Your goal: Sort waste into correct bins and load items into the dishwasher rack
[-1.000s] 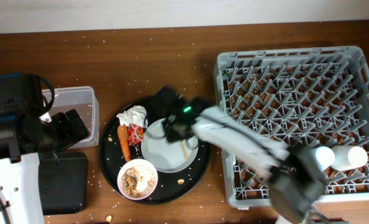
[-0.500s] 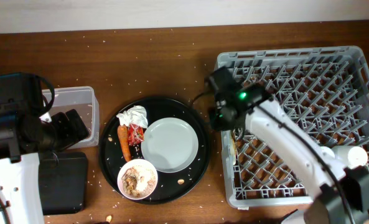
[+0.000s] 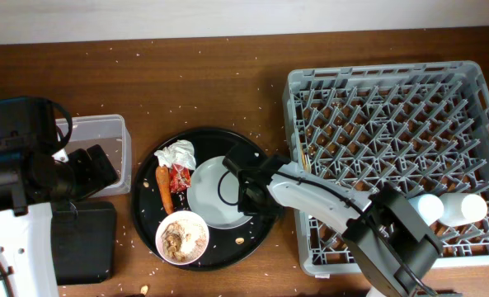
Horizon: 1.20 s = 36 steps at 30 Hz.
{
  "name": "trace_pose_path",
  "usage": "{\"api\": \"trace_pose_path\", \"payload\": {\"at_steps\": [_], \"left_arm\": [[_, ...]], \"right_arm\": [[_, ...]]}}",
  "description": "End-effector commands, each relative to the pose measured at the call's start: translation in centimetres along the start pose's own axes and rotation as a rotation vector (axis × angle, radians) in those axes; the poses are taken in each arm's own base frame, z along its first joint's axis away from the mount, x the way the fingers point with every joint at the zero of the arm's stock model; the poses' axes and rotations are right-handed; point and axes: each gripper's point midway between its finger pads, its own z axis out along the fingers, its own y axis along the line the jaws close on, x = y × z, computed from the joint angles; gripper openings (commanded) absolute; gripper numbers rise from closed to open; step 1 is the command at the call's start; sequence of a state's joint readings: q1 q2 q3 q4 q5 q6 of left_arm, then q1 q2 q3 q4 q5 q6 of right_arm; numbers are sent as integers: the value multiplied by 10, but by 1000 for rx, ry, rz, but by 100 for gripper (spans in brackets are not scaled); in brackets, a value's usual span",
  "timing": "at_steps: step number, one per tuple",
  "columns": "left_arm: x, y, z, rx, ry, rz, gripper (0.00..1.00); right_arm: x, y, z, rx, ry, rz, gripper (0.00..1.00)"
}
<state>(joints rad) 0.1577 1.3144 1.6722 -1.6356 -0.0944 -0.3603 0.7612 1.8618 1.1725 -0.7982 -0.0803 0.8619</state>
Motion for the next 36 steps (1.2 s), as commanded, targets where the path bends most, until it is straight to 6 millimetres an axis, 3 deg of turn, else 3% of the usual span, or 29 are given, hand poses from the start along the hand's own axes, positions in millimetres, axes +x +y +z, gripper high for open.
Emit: {"api": "trace_pose_path", "payload": {"at_steps": [1, 3, 5, 9, 10, 11, 12, 14, 18, 22, 26, 31, 32, 33, 34, 36], "left_arm": [[-1, 3, -5, -1, -22, -12, 99], [-1, 2, -5, -1, -22, -12, 99], [-1, 3, -5, -1, -22, -12, 99], [-1, 3, -5, -1, -22, -12, 99], [-1, 3, -5, -1, -22, -12, 99], [-1, 2, -5, -1, -22, -12, 99], [-1, 2, -5, -1, -22, -12, 99], [-1, 3, -5, -1, -22, -12, 99], [-1, 2, -5, -1, -22, -12, 99], [-1, 3, -5, -1, -22, -12, 99], [-1, 2, -5, -1, -22, -12, 99], [-1, 2, -5, -1, -22, -12, 99], [-1, 3, -5, -1, -22, -12, 99], [-1, 3, -5, -1, -22, -12, 99], [-1, 3, -5, -1, -22, -12, 99], [-1, 2, -5, -1, -22, -12, 99]], "right_arm": [[-4, -9, -2, 29, -13, 25, 4], [-16, -24, -16, 55, -46, 63, 4], [-35, -39, -44, 87, -122, 80, 4], [-75, -36, -144, 32, -373, -75, 4], [-83, -51, -175, 94, -467, -53, 4], [-92, -81, -217, 202, -597, -5, 4], [-98, -109, -247, 305, -689, 42, 4], [-104, -174, -287, 563, -789, 97, 4], [-111, -261, -313, 925, -752, 195, 4], [-131, -297, -310, 1035, -626, 104, 4], [-152, -290, -289, 979, -552, -56, 4], [-166, -287, -274, 981, -524, -94, 4], [-168, -286, -273, 990, -512, -126, 9], [-169, -284, -278, 1004, -528, -127, 38], [-169, -281, -287, 1022, -553, -123, 49], [-165, -257, -311, 993, -648, -138, 54]]}}
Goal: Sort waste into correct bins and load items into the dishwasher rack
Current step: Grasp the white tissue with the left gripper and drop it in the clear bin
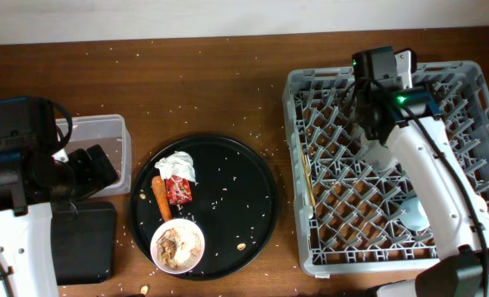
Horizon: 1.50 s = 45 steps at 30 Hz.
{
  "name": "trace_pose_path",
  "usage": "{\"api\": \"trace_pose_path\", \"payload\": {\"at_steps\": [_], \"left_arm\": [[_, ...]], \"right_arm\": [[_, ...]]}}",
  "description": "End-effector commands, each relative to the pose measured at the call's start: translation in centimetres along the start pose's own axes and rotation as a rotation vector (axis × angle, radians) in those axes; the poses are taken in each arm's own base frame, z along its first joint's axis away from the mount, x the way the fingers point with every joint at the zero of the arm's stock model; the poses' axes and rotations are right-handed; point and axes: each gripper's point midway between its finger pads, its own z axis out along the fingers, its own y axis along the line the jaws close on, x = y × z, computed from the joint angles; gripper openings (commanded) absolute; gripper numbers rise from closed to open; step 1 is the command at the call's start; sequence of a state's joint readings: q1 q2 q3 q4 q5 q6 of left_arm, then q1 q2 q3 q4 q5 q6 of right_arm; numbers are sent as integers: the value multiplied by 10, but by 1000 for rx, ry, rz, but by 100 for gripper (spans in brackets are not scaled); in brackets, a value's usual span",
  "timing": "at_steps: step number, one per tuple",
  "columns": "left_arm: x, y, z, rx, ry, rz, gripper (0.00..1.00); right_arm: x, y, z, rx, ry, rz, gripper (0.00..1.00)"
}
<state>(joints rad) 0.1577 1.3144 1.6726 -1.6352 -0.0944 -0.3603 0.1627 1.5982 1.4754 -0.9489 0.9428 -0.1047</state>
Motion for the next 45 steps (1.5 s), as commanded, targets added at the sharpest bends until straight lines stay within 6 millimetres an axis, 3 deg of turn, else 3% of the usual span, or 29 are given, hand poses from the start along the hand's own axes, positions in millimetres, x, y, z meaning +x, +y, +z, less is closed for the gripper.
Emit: {"api": "trace_pose_path", "payload": {"at_steps": [1, 2, 3, 5, 6, 7, 8, 9, 11, 12, 14, 16, 17, 18, 20, 22, 23, 25, 31, 34, 37, 39, 40, 41, 43, 45], "left_arm": [[-1, 3, -5, -1, -22, -12, 99], [-1, 3, -5, -1, -22, -12, 99], [-1, 3, -5, -2, -22, -12, 99], [-1, 3, -5, -1, -22, -12, 99], [-1, 3, -5, -1, -22, -12, 99], [-1, 3, -5, -2, -22, -12, 99], [-1, 3, -5, -1, -22, -12, 99], [-1, 3, -5, -1, -22, -12, 99], [-1, 3, -5, -1, -22, -12, 99], [-3, -3, -5, 30, -27, -48, 99], [-1, -34, -9, 206, 12, -103, 99], [-4, -53, -13, 308, 15, -90, 98], [3, -71, -15, 386, 45, 21, 79], [17, -84, -8, 392, 90, 127, 75], [41, -82, 23, 232, 153, 239, 73], [80, -86, 68, 127, 257, 294, 63], [98, -91, 91, 116, 287, 333, 63], [108, -106, 128, 139, 250, 380, 67], [34, -155, 195, 127, -91, 468, 70], [31, -170, 246, 101, -66, 477, 70], [33, -169, 267, 77, -44, 475, 69], [31, -176, 260, 104, -42, 473, 24], [26, -181, 249, 121, -41, 473, 8], [22, -184, 239, 132, -38, 473, 2], [5, -186, 189, 136, -46, 471, 1], [-16, -166, 153, 45, -93, 437, 1]], "right_arm": [[-26, -15, -57, -29, -167, 54, 58], [-36, 11, -112, -231, -305, 86, 66], [-37, 38, -146, -414, -368, 95, 66], [-18, 123, -253, -1029, -410, 44, 49], [-5, 150, -278, -1176, -343, 40, 48], [5, 169, -285, -1228, -252, 60, 49], [24, 203, -286, -1263, -102, 56, 56], [36, 223, -286, -1274, -42, 7, 59], [53, 245, -269, -1217, 104, 7, 64], [50, 244, -264, -1209, 111, 27, 68], [33, 212, -248, -1196, 101, 153, 79], [21, 144, -216, -1157, 83, 341, 89], [21, 114, -203, -1131, 72, 425, 98], [24, 82, -189, -1100, 61, 517, 98], [30, 44, -176, -1056, 38, 632, 98], [36, 23, -168, -1025, 27, 698, 98], [37, 20, -166, -1018, 25, 712, 98], [36, 20, -164, -1014, 31, 713, 98], [33, 33, -154, -1004, 78, 691, 98], [32, 41, -149, -998, 106, 678, 98], [36, 47, -145, -991, 139, 662, 98], [38, 50, -143, -986, 160, 652, 98], [38, 50, -143, -986, 161, 651, 98], [38, 51, -142, -986, 163, 651, 98], [38, 51, -142, -985, 164, 650, 98], [38, 51, -142, -985, 164, 650, 98]]}}
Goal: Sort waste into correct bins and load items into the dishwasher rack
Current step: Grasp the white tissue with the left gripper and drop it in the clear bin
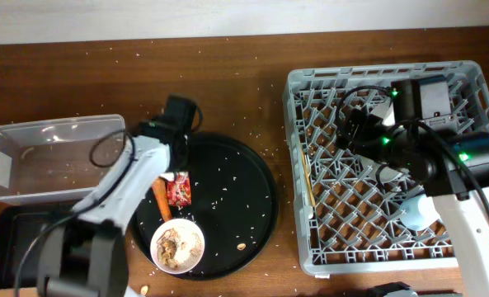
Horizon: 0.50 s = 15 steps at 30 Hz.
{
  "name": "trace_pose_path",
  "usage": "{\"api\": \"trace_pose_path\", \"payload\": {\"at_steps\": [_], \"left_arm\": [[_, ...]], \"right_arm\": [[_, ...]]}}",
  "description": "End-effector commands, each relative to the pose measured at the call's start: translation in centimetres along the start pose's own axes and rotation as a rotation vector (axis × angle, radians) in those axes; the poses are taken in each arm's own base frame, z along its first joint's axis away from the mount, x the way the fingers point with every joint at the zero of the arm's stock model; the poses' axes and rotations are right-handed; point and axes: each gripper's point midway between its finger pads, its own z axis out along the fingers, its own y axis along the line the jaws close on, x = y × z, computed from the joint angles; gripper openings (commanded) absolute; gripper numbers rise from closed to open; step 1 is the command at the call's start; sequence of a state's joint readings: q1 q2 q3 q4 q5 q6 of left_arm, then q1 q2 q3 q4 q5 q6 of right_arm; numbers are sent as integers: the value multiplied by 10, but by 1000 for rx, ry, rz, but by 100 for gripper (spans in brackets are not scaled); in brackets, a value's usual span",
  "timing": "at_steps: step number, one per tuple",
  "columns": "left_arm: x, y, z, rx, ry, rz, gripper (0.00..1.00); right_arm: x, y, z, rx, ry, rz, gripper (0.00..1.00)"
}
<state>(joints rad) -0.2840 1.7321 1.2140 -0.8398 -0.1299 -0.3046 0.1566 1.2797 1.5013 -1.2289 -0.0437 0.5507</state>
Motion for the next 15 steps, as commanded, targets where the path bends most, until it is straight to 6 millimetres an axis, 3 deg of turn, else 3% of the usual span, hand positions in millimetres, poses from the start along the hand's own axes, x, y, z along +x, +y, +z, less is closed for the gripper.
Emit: {"api": "trace_pose_path", "payload": {"at_steps": [1, 3, 5, 6, 7, 8, 9, 11, 12, 13, 15], "left_arm": [[-38, 48, -84, -148, -166, -128, 1], [-44, 103, -96, -247, -201, -266, 1], [-47, 146, -88, -259, -202, -442, 1], [-52, 158, -84, -229, -210, -492, 2], [-56, 161, -80, -175, -215, -517, 24], [-59, 150, -78, -89, -203, -491, 35], [-60, 124, -77, 42, -179, -420, 54], [-50, 86, -75, 112, -123, -309, 66], [-41, 65, -69, 106, -94, -223, 77], [-33, 52, -62, 90, -70, -177, 77], [-2, 29, -25, -15, 17, -97, 75]], "right_arm": [[-2, -1, -1, 2, -8, 13, 98], [-2, -1, -1, 1, -8, 13, 98], [-2, -1, -1, 2, -7, 13, 98], [-1, -2, -1, 4, -4, 13, 98], [-2, -2, -1, 4, -4, 13, 98], [-1, -2, -1, 4, -3, 13, 98], [-1, -2, -1, 6, 0, 13, 98], [1, -3, -1, 9, 5, 14, 98], [1, -3, -1, 10, 6, 14, 98], [1, -3, -1, 11, 8, 14, 98], [3, -5, -1, 16, 15, 14, 98]]}}
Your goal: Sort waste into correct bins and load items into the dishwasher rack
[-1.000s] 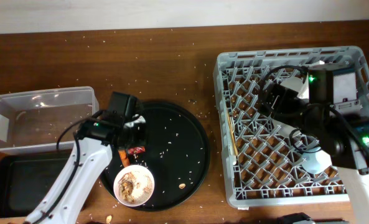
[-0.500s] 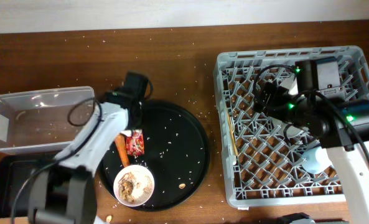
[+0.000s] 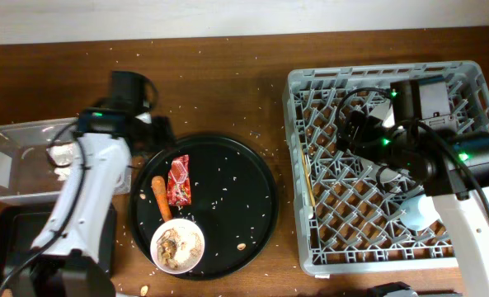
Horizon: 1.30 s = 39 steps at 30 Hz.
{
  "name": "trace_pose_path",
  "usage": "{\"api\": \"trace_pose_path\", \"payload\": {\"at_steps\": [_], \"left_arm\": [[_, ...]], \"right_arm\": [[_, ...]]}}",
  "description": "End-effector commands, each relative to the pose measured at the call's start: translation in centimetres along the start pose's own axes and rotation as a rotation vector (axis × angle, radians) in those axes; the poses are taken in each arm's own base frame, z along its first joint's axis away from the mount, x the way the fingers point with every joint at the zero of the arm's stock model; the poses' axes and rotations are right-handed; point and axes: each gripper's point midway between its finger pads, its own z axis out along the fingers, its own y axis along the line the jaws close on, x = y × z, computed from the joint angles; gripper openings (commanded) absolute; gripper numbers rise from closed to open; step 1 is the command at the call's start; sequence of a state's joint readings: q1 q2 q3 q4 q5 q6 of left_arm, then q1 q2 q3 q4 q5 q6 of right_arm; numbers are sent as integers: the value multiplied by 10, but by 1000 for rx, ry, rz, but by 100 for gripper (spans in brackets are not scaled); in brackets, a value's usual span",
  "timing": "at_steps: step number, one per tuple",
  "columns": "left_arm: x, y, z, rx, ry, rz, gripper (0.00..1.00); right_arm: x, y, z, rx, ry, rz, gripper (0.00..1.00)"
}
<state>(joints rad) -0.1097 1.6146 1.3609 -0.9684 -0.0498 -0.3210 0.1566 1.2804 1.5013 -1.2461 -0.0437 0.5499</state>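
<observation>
On the round black tray (image 3: 252,177) lie a red wrapper (image 3: 178,180) and a carrot (image 3: 160,197), with a bowl of food scraps (image 3: 178,245) at its front. My left gripper (image 3: 65,153) reaches over the clear bin (image 3: 13,147), shut on a crumpled white tissue (image 3: 58,157). A white plate (image 3: 415,213) stands in the grey dishwasher rack (image 3: 310,91). Above the rack's middle my right gripper (image 3: 355,134) hovers with its dark fingers apart, nothing between them.
A black bin (image 3: 5,241) sits in front of the clear bin at the table's left front. Rice grains and crumbs are scattered over the tray and the brown table. A thin stick lies along the rack's left side (image 3: 307,183).
My left gripper was on the tissue at the tray's back left edge. It is now over the clear bin with the tissue. The right arm has not moved.
First my right gripper was at the white plate on the tray, left arm parked at the left. Then the plate was off the tray and the right arm over the rack. Later the plate stood in the rack and the left gripper reached the tissue, now held over the clear bin.
</observation>
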Motion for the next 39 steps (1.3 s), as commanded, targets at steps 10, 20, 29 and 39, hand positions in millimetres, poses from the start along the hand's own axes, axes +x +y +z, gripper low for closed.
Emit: {"api": "trace_pose_path", "payload": {"at_steps": [10, 20, 29, 39], "left_arm": [[92, -18, 123, -166, 257, 166, 9], [-4, -11, -29, -129, -37, 70, 0], [-27, 92, -21, -88, -7, -259, 69], [115, 26, 62, -191, 270, -53, 55]], "right_arm": [[2, -4, -1, 13, 10, 15, 98], [3, -4, -1, 14, 12, 15, 98], [3, -5, -1, 16, 15, 15, 98], [3, -5, -1, 16, 16, 15, 98]]}}
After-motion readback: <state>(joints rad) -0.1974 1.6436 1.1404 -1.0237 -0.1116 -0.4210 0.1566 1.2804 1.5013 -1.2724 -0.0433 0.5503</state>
